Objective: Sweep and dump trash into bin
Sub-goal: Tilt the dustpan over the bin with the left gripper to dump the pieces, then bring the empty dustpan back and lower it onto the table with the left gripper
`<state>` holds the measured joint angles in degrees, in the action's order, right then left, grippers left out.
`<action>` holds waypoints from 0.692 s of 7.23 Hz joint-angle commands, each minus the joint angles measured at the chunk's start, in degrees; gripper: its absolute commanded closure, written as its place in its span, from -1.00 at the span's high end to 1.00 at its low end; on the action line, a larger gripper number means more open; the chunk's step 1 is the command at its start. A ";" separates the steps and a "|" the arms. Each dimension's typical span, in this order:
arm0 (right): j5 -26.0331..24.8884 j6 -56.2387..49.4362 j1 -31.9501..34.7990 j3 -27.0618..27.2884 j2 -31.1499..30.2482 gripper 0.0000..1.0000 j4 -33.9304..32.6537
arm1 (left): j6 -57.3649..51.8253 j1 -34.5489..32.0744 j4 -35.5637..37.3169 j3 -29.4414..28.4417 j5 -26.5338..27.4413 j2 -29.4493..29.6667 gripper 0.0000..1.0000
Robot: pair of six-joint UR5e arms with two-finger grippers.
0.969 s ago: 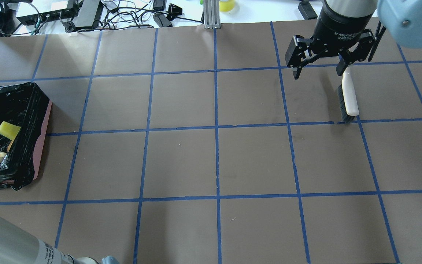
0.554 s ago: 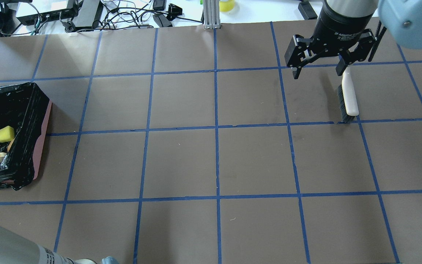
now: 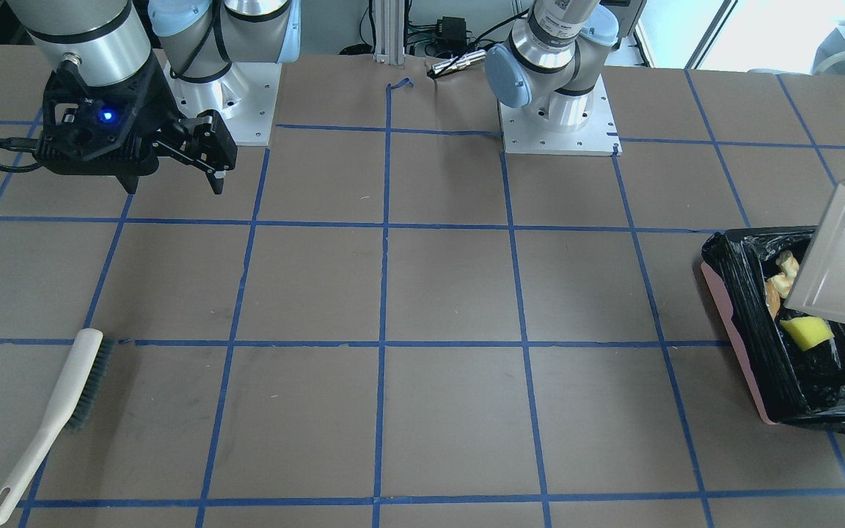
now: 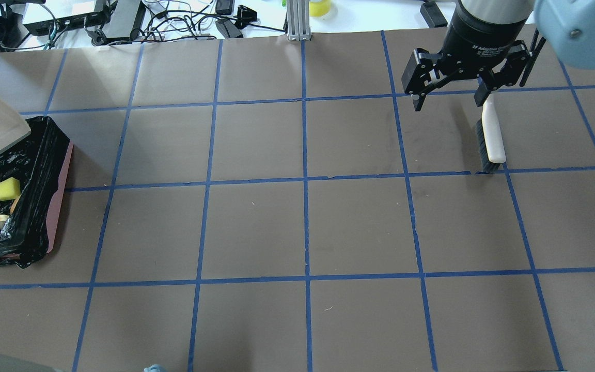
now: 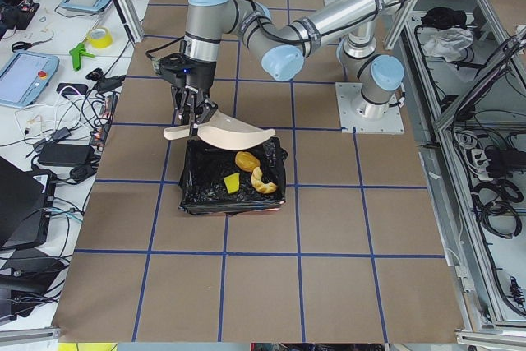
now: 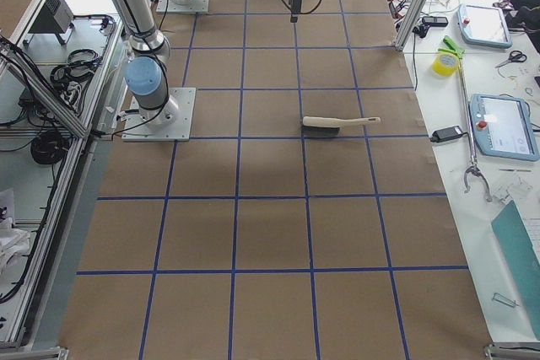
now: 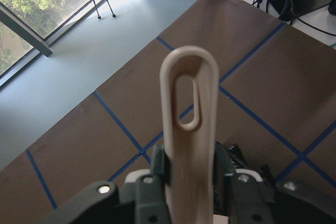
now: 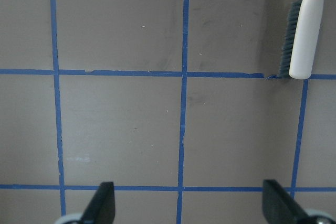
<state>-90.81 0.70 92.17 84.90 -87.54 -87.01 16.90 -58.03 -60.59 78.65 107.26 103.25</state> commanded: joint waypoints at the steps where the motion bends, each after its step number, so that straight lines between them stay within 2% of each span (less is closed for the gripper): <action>1: 0.11 0.00 0.02 0.00 0.00 1.00 0.00 | 19.55 -7.58 -9.77 0.44 -1.53 -2.09 -1.00; 3: 0.02 0.00 -0.15 0.00 0.00 1.00 0.00 | 37.33 -14.01 -11.48 3.16 -2.05 0.09 -1.00; 5: 0.02 0.00 -0.06 0.00 0.00 1.00 0.00 | 47.05 -16.05 -10.34 6.42 -6.88 2.99 -1.00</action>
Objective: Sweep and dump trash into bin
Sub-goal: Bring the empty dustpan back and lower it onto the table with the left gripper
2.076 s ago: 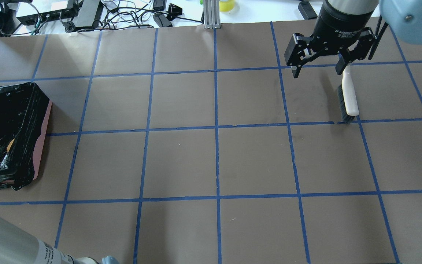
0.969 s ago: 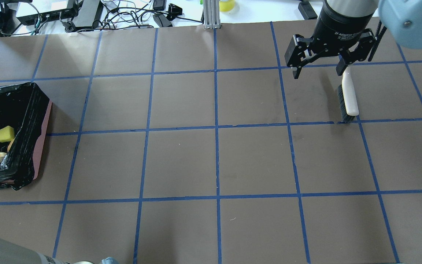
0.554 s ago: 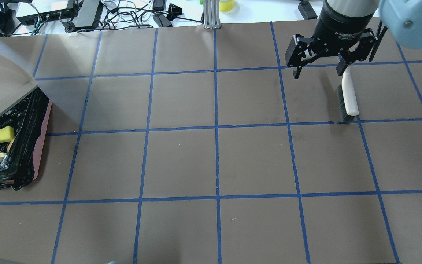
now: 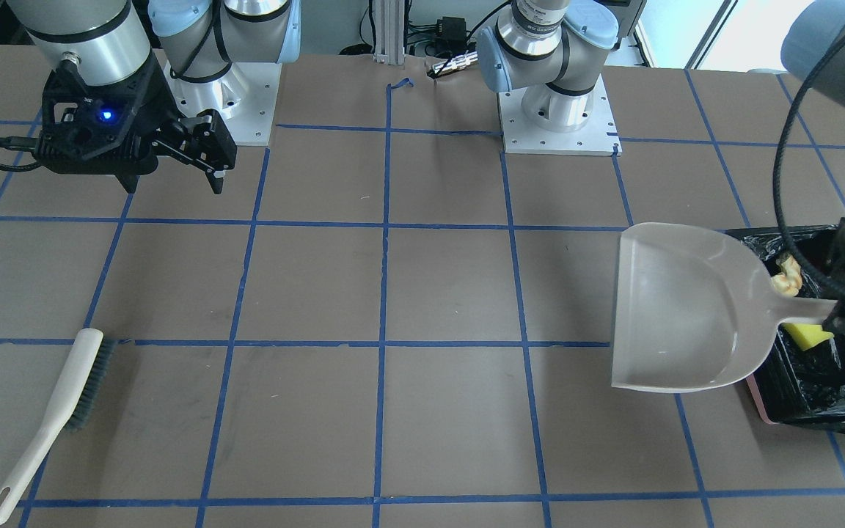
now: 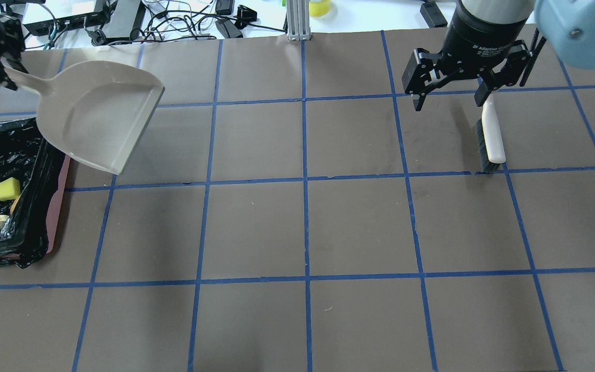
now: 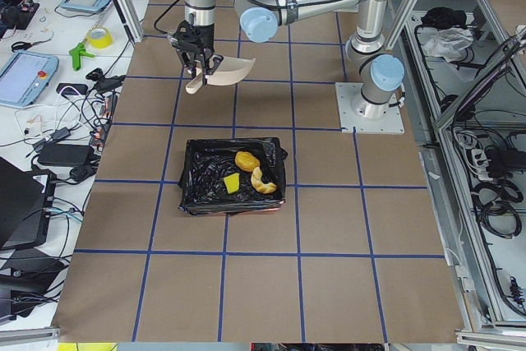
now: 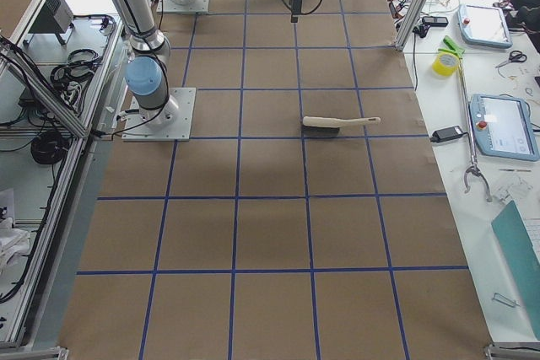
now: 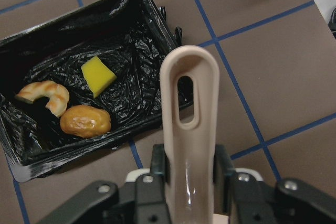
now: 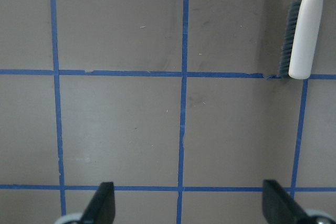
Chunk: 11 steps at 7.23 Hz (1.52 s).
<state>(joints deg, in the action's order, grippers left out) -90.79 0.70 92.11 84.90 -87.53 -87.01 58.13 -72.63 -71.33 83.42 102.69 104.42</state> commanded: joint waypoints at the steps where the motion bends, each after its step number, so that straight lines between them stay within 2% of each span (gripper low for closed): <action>1: 0.00 0.00 0.00 0.00 -0.01 1.00 0.00 | 8.12 -2.51 2.40 1.75 -4.50 3.84 -1.00; 7: 0.00 0.00 -0.09 0.00 -0.01 1.00 0.00 | 16.91 -5.32 10.77 1.84 -4.52 14.83 -1.00; 11: 0.00 0.00 -0.09 0.00 -0.01 1.00 -0.35 | 19.39 -8.75 12.53 2.01 -4.52 17.22 -1.00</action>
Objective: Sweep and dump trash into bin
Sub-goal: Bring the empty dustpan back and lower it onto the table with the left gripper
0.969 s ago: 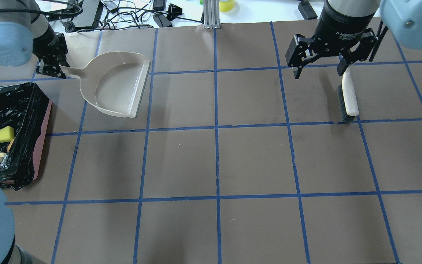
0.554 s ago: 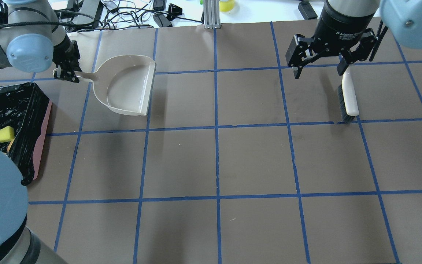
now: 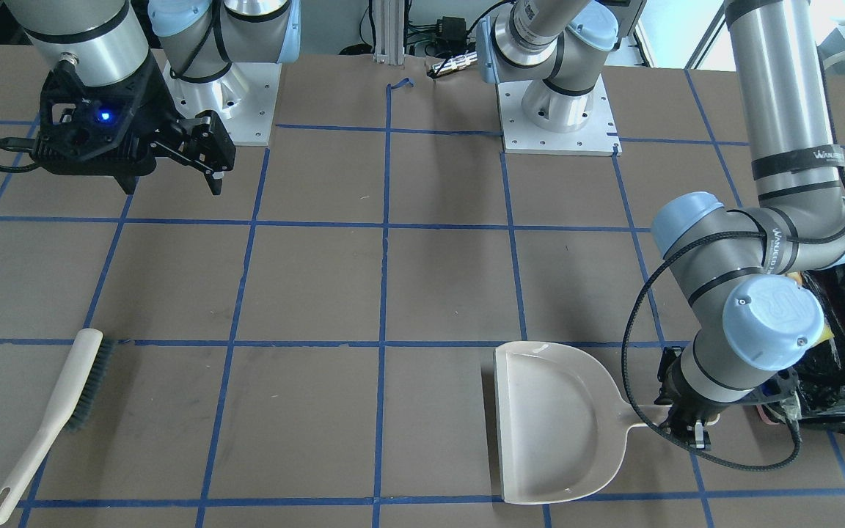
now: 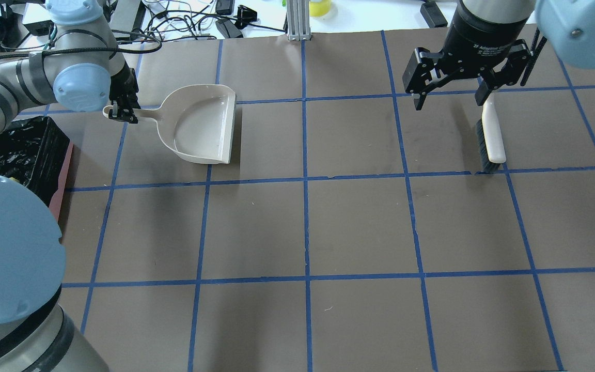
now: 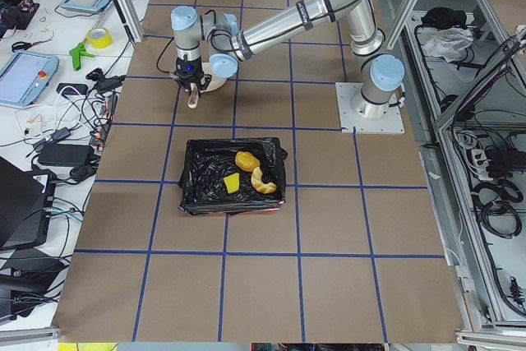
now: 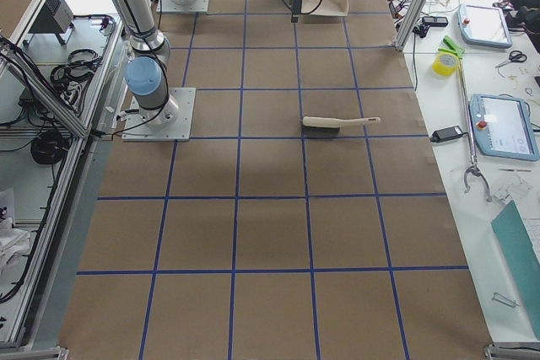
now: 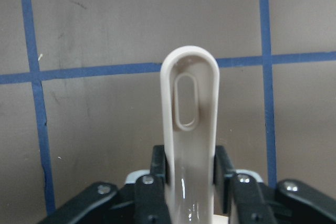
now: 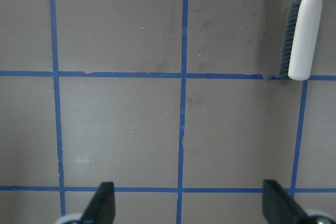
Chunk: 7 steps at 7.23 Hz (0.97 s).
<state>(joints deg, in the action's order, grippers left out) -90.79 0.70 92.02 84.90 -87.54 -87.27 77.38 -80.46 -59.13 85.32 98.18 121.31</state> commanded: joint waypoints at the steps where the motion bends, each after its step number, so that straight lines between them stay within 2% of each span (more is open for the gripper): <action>1: 0.00 0.00 0.00 0.00 0.00 1.00 -0.09 | -1.69 -1.01 0.50 0.20 -0.01 0.34 -1.00; 3: 0.00 0.00 0.00 0.00 0.00 1.00 -0.09 | -6.87 -1.01 2.51 0.20 -0.01 1.21 -1.00; 7: 0.00 0.09 0.00 0.09 0.17 1.00 -0.18 | -6.19 -1.01 3.49 -0.32 0.25 2.44 -1.00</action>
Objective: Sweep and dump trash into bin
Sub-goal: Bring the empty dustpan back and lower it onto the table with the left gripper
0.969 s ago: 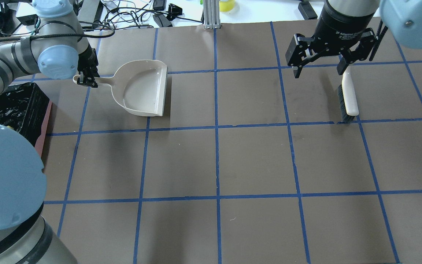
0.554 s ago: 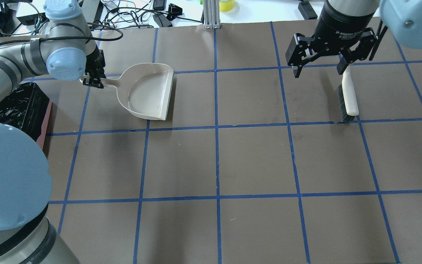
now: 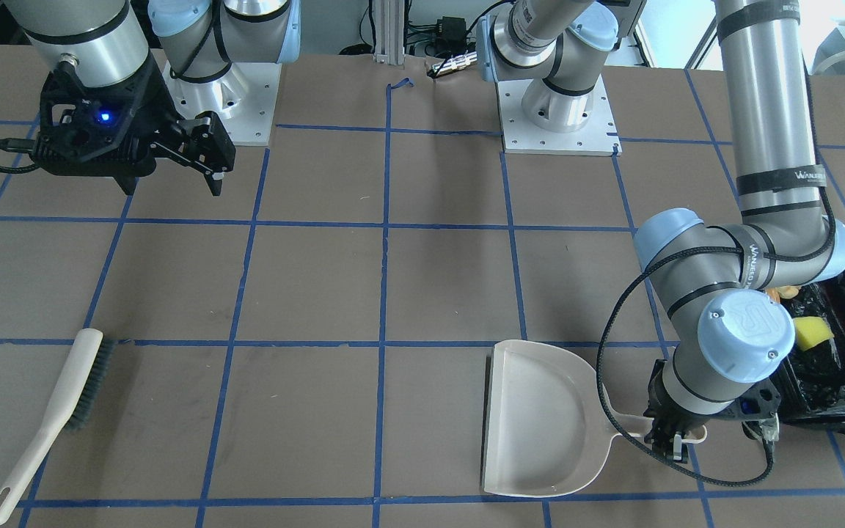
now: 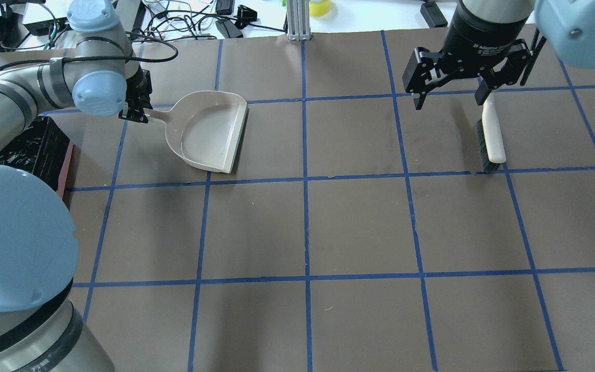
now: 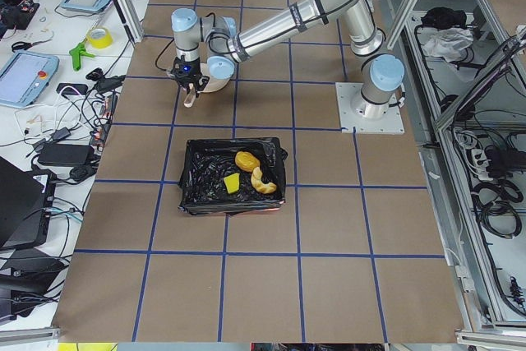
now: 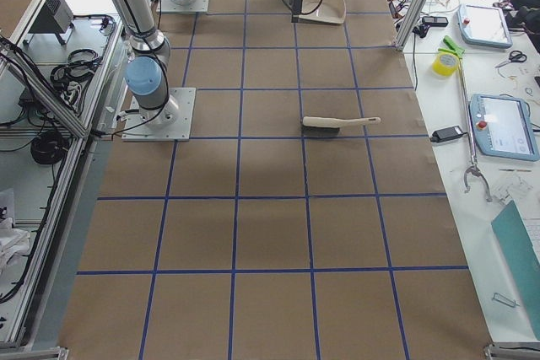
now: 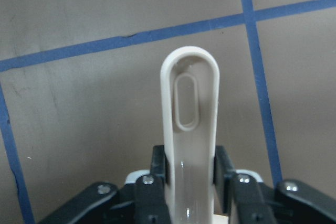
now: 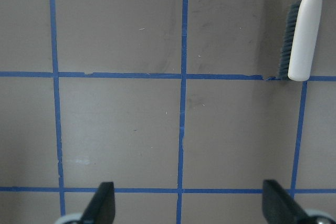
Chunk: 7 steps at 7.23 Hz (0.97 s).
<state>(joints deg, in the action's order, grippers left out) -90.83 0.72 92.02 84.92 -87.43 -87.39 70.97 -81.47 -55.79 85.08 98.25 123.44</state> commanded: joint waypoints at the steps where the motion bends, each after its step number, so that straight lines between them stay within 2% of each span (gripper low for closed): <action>1: 0.04 0.07 0.00 -0.02 -0.02 1.00 0.02 | 1.44 0.00 0.07 -0.09 -0.08 0.49 -1.00; 2: 0.04 0.07 0.00 -0.02 -0.02 1.00 -0.07 | 1.46 0.00 0.06 0.00 -0.08 0.40 -1.00; 4: -0.05 0.07 -0.09 -0.02 -0.02 1.00 -0.07 | 1.72 0.00 0.06 0.35 0.44 0.40 -0.54; 6: -0.05 0.07 -0.09 -0.02 -0.02 1.00 -0.07 | 2.42 0.00 0.06 -0.08 0.36 -0.04 -0.49; 7: 0.04 0.07 -0.09 -0.02 -0.02 1.00 -0.07 | 2.42 0.00 0.06 -0.09 0.45 0.05 -0.31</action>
<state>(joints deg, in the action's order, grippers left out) -90.86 0.79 91.94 84.90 -87.43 -87.45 73.29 -81.47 -55.72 85.11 98.63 123.48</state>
